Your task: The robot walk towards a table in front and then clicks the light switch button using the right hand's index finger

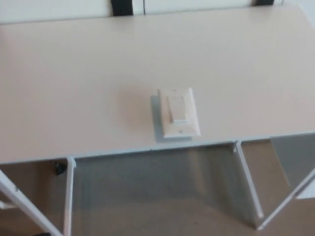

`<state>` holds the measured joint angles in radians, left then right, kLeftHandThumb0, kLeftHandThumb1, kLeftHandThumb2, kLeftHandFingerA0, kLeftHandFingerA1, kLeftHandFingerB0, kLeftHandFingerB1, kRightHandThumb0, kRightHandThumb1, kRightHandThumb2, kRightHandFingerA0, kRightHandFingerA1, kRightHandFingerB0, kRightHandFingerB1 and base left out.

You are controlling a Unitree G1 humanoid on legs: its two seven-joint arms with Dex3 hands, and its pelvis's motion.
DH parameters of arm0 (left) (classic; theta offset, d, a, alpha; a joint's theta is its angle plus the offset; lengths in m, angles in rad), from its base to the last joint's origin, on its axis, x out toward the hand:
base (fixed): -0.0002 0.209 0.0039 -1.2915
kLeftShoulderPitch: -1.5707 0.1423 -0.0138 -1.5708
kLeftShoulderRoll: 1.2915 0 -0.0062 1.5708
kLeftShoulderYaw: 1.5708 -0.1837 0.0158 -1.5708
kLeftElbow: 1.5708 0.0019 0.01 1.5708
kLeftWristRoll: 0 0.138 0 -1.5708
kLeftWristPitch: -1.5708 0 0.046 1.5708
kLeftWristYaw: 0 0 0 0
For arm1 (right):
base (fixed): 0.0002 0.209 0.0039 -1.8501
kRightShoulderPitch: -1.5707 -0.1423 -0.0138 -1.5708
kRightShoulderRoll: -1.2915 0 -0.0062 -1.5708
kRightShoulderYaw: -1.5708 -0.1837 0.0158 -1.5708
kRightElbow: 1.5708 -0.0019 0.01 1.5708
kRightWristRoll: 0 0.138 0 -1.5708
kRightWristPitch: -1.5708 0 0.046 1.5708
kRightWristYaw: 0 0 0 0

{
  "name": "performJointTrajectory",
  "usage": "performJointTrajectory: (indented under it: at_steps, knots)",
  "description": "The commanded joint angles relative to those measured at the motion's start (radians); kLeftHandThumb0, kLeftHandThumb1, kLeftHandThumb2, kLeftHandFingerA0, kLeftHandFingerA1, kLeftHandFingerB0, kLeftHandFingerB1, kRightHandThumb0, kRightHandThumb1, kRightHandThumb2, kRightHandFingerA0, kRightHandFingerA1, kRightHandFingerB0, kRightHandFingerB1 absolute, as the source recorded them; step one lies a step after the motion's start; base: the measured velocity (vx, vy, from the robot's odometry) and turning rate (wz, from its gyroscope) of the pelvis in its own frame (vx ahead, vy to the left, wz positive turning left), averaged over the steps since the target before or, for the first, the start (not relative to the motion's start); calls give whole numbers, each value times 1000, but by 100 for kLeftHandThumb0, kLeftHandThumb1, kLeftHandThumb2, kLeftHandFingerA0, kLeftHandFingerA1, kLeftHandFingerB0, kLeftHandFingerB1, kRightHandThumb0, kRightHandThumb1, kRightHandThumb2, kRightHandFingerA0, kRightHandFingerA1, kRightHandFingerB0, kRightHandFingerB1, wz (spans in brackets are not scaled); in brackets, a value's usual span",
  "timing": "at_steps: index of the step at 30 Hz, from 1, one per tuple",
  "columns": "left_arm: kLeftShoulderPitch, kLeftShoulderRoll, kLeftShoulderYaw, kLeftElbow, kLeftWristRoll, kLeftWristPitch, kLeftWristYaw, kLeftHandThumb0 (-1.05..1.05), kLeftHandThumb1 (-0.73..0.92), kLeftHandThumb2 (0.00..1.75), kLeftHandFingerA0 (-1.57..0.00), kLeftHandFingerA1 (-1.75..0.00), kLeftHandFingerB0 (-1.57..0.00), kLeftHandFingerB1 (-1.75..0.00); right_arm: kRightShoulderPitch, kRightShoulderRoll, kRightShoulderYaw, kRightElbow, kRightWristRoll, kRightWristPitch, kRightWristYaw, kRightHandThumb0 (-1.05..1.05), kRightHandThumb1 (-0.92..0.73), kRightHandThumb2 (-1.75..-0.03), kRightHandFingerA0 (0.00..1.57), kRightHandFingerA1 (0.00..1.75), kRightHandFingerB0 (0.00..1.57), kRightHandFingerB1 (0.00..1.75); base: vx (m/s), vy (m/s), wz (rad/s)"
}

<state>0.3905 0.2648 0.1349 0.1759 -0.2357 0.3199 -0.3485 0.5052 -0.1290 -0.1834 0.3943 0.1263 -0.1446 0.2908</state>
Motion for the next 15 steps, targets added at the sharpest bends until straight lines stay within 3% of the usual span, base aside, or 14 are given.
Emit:
performJointTrajectory:
  at_steps: [1, 11, 12, 15]
  knots:
    - [1, 17, -2, -12, 7, 50, -2, -14, 60, 99, -25, -56, -12, -49, 2, -4, -8, 13, 3, -25, -9, -40, -51, -55, 78, 49, 54, 44, 163, 212, 9]
    - [4, 27, -11, -15, 10, 47, -10, -15, 60, 99, -26, -56, -12, -49, 3, -4, -3, -3, 2, -4, -10, -45, -51, -55, 83, 50, 56, 44, 81, -7, 6]
    - [4, 29, -13, -16, 12, 48, -10, -15, 60, 99, -26, -56, -12, -49, 3, -2, -5, -4, 4, 3, -14, -49, -41, -75, 76, 62, 52, 55, 12, -152, 1]
    - [3, 30, -11, -20, 10, 53, -8, -15, 59, 98, -27, -57, -12, -49, -8, 6, -13, 17, 19, -1, -8, -48, -41, -75, 73, 61, 51, 56, 46, -269, -1]
